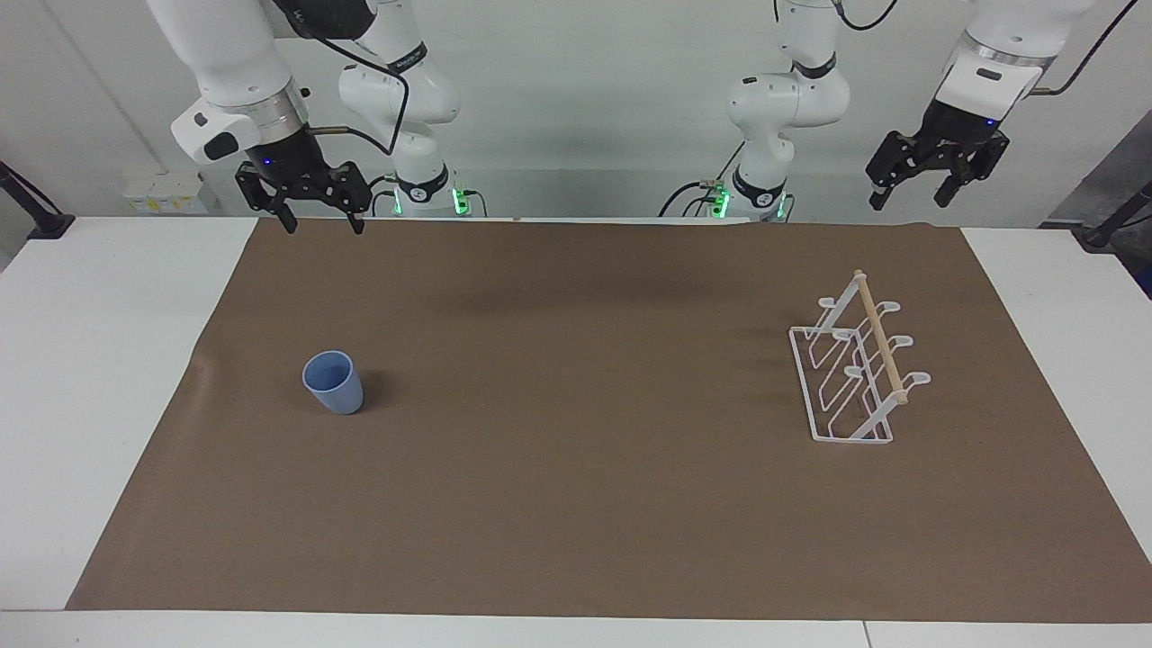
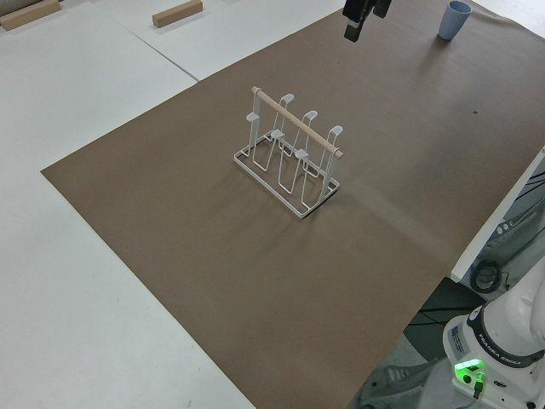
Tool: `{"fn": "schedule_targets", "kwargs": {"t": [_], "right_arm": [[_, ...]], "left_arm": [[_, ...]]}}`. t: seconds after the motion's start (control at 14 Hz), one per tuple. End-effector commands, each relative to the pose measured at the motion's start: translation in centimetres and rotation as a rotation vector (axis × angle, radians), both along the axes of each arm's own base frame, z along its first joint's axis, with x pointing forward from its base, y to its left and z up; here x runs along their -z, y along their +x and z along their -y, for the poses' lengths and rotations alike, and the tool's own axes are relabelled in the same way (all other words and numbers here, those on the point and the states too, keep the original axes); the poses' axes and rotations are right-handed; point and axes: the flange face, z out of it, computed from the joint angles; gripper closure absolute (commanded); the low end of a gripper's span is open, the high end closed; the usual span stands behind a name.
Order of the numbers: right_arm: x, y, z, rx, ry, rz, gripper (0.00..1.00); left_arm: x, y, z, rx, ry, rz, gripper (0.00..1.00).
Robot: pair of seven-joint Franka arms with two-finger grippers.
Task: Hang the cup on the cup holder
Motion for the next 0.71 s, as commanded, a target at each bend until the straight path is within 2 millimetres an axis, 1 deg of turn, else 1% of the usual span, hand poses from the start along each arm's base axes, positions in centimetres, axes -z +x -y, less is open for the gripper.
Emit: {"fn": "schedule_targets", "kwargs": {"t": [0.0, 0.07, 0.43, 0.64], "right_arm": [[0.0, 0.3, 0.3, 0.012, 0.025, 0.017, 0.00], [0.0, 0.3, 0.5, 0.008, 0.025, 0.016, 0.00], [0.3, 0.3, 0.4, 0.005, 0.021, 0.020, 0.00], [0.4, 1.4, 0.7, 0.017, 0.021, 0.115, 0.00]], "left_arm": [[-0.2, 2.3, -0.8, -0.007, 0.015, -0.007, 0.00], [-1.1, 2.7, -0.9, -0.007, 0.038, 0.003, 0.00], [-0.3, 2.4, -0.9, -0.007, 0.042, -0.013, 0.00], [-0.2, 2.4, -0.9, -0.005, 0.040, -0.013, 0.00]]}}
